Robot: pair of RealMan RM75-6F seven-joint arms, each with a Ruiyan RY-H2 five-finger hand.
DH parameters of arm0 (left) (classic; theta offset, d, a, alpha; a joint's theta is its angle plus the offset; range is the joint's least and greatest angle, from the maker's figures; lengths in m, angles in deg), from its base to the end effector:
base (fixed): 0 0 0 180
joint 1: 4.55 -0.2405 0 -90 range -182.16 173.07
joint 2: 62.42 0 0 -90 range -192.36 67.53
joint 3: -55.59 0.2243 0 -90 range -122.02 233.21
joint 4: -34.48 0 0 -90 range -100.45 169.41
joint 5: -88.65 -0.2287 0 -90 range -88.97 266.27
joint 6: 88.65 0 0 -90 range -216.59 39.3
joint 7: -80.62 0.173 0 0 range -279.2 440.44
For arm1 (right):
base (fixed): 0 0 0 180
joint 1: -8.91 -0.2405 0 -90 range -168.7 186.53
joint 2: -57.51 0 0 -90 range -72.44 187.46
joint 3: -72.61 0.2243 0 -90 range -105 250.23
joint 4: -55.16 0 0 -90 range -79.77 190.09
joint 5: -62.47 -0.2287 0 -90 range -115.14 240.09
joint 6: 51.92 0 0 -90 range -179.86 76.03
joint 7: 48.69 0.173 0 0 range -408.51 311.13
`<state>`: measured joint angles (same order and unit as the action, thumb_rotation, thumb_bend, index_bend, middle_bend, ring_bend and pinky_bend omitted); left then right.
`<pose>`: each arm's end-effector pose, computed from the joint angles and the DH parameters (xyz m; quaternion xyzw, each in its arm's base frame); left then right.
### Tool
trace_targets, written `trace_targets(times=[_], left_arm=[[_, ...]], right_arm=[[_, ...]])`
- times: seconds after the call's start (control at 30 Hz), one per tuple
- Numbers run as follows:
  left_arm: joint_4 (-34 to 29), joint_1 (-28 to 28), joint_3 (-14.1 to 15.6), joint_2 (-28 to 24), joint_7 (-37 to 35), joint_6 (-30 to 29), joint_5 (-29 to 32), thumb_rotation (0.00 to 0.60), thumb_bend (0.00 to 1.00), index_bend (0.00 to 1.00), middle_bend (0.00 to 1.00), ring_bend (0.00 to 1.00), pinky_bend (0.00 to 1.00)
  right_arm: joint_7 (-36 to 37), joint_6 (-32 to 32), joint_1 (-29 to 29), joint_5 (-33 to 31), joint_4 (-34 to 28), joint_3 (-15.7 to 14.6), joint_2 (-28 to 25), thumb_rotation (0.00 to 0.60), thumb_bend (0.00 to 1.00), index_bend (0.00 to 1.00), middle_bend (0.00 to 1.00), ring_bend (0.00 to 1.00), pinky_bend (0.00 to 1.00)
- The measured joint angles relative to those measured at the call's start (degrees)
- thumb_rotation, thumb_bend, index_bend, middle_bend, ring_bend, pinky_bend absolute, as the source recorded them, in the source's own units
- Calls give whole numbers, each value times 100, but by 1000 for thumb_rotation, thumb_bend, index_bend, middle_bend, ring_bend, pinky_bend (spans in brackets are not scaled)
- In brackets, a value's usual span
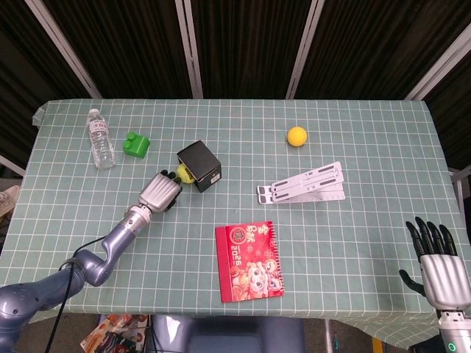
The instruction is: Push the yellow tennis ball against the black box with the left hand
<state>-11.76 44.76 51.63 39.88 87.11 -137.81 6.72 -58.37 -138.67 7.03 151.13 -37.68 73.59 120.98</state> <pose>-0.1604 0.4097 -0.0800 -0.8238 -0.2165 -0.2951 0.4330 -0.2929 -0.1864 0.1266 0.6302 -0.3412 0.3297 0.6145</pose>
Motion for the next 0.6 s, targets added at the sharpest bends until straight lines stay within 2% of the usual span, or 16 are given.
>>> trace_targets(times=[0.1,0.2,0.37,0.6], left_arm=[[88,7,8,58,-79,5,-28,600,340,495,361,203,220],[170,14,33,100,-104,-19,-86,600,335,494,353,161,134],[266,10,85,158,-172,-135,-201,600,335,493,346,104,45],[488,-21,197,271,-280,-473,-456,600,334,491,296,69,28]], right_arm=[[16,-38,16,24,6,1,1,600,248,0,0,0,0],[0,-33,19,31,12,-3,10,600,248,0,0,0,0],[-62,16,14,21,-22,-16,11,600,248,0,0,0,0],[-45,65,16,18,-76,-40,-37,600,248,0,0,0,0]])
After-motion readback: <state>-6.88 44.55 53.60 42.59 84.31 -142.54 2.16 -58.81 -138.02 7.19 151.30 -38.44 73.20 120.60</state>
